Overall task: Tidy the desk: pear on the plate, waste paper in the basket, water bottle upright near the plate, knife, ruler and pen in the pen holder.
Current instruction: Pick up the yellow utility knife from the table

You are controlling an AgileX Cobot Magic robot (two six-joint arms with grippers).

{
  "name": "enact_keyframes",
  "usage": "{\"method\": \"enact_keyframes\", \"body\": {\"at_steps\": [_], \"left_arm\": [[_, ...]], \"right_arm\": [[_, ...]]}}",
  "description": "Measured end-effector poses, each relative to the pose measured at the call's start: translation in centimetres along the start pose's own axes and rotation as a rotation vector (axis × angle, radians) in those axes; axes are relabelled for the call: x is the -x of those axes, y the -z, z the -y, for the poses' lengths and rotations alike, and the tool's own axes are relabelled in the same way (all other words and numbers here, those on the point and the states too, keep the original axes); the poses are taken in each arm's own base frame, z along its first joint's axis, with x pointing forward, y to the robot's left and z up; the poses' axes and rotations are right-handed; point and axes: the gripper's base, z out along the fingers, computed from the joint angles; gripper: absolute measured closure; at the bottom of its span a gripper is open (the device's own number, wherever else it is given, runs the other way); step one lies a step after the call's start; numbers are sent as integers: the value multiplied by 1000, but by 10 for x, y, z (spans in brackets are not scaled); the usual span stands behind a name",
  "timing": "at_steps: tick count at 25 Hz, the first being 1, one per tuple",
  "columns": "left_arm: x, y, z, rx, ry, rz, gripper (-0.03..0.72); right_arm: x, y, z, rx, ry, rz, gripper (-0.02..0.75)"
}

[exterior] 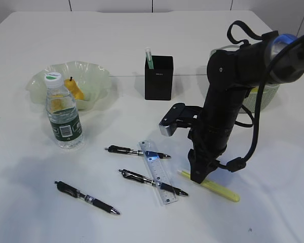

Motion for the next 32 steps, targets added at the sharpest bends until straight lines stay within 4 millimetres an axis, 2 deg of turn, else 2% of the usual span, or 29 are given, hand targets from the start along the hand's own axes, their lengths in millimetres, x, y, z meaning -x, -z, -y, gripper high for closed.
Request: {"method": "enact_keyframes", "body": {"at_steps": [32], "left_arm": [[-1, 0, 0, 0, 0, -6, 286]], "right_arm": [[0, -5, 0, 16, -22, -10, 443]]}}
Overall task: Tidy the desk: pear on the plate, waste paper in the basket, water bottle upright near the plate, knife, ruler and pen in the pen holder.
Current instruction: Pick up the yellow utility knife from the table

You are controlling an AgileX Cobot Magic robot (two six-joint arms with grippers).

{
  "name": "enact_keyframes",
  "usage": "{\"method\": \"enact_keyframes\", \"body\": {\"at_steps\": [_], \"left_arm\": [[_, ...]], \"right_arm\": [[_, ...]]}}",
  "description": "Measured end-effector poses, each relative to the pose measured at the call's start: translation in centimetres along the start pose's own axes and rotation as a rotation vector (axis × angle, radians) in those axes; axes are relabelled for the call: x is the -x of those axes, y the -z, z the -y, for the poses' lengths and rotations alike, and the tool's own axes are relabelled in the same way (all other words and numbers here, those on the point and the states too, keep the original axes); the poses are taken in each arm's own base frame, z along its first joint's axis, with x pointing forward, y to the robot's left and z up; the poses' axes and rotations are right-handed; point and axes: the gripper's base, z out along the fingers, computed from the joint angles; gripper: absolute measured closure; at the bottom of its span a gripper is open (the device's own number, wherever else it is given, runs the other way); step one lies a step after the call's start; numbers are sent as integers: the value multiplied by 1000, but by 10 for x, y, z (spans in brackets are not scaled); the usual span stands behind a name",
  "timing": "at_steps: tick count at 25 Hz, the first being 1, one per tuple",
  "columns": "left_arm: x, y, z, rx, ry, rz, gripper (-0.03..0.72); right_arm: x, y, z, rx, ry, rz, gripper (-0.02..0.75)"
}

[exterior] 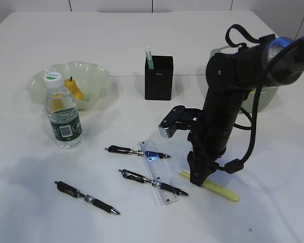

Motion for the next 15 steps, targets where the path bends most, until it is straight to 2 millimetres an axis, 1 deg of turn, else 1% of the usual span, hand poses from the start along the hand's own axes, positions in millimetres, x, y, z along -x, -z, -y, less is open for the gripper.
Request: {"method": "enact_keyframes", "body": {"at_steps": [4, 8, 15], "left_arm": [[0, 0, 0, 0, 0, -2, 286], [0, 0, 0, 0, 0, -4, 286], [-1, 0, 0, 0, 0, -7, 286]], "right_arm": [[0, 0, 0, 0, -16, 0, 443], [0, -5, 1, 8, -35, -9, 443], [3, -5, 2, 10, -73, -1, 443]]}}
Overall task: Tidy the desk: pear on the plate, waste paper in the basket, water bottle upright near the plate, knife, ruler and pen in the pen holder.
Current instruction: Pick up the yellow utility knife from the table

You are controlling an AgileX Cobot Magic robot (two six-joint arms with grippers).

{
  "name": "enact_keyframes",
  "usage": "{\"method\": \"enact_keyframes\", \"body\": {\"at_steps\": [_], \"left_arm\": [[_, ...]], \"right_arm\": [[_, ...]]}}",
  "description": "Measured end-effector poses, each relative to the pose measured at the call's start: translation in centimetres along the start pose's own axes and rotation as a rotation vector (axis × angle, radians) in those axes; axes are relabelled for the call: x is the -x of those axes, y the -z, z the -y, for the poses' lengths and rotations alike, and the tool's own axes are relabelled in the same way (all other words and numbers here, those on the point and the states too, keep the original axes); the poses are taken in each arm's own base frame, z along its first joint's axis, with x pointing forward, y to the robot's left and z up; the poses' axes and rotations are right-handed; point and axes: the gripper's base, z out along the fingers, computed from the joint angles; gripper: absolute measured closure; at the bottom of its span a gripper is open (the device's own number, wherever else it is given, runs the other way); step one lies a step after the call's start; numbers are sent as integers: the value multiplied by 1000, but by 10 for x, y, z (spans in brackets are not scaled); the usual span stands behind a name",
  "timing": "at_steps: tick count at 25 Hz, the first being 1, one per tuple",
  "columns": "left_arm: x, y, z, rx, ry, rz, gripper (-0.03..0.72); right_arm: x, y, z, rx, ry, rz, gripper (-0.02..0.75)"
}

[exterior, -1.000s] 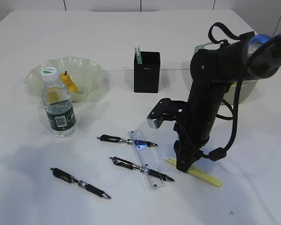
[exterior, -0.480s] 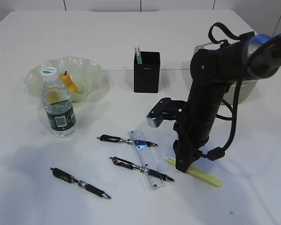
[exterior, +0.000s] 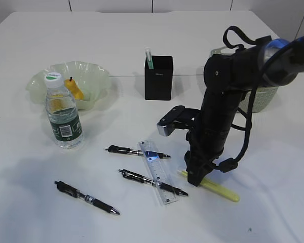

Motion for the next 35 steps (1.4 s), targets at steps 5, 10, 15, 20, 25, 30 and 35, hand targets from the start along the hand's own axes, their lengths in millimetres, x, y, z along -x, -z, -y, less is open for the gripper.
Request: {"method": "enact_keyframes", "body": {"at_steps": [5, 10, 15, 20, 25, 30, 35], "left_arm": [[0, 0, 0, 0, 0, 0, 286], [0, 0, 0, 0, 0, 0, 286], [0, 0, 0, 0, 0, 0, 286], [0, 0, 0, 0, 0, 0, 286], [0, 0, 0, 0, 0, 0, 286], [0, 0, 0, 0, 0, 0, 286], [0, 0, 0, 0, 0, 0, 286]], "right_arm": [[1, 0, 0, -14, 19, -14, 443], [-1, 0, 3, -44, 41, -38, 443], [-2, 0, 5, -72, 54, -53, 443], [-2, 0, 5, -76, 34, -51, 443], [-1, 1, 7, -90, -5, -39, 450], [-1, 1, 8, -101, -15, -37, 520], [-1, 1, 8, -104, -19, -35, 573]]}}
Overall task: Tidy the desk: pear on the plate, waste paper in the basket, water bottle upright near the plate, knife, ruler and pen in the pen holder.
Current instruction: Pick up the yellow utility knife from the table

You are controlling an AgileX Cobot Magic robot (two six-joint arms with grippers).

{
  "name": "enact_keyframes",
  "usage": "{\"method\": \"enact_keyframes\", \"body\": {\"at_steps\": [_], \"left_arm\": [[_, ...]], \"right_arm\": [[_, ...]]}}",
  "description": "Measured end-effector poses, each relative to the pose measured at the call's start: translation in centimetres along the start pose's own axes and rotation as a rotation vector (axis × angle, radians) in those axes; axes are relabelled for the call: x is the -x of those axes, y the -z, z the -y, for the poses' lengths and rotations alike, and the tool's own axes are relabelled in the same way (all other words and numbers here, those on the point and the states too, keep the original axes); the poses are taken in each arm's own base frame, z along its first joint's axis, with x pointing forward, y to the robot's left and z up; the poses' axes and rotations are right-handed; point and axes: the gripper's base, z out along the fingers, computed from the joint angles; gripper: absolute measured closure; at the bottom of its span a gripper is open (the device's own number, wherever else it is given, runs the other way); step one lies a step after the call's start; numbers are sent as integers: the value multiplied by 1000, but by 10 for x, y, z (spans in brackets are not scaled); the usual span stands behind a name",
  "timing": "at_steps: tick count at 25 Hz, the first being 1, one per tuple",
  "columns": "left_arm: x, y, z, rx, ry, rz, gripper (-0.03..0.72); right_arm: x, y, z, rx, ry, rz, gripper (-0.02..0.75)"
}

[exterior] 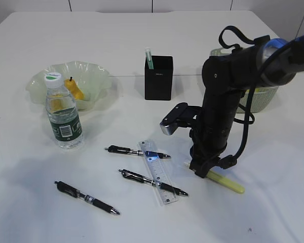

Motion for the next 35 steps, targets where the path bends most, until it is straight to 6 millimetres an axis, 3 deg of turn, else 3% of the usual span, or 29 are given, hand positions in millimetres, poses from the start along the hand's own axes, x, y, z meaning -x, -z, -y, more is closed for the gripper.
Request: {"method": "enact_keyframes", "body": {"at_steps": [4, 17, 35], "left_arm": [[0, 0, 0, 0, 0, 0, 286], [0, 0, 0, 0, 0, -4, 286], [0, 0, 0, 0, 0, -5, 286]], "right_arm": [[0, 0, 0, 5, -13, 4, 611], [7, 2, 1, 12, -60, 49, 612], [32, 38, 17, -65, -253, 153, 613]]}}
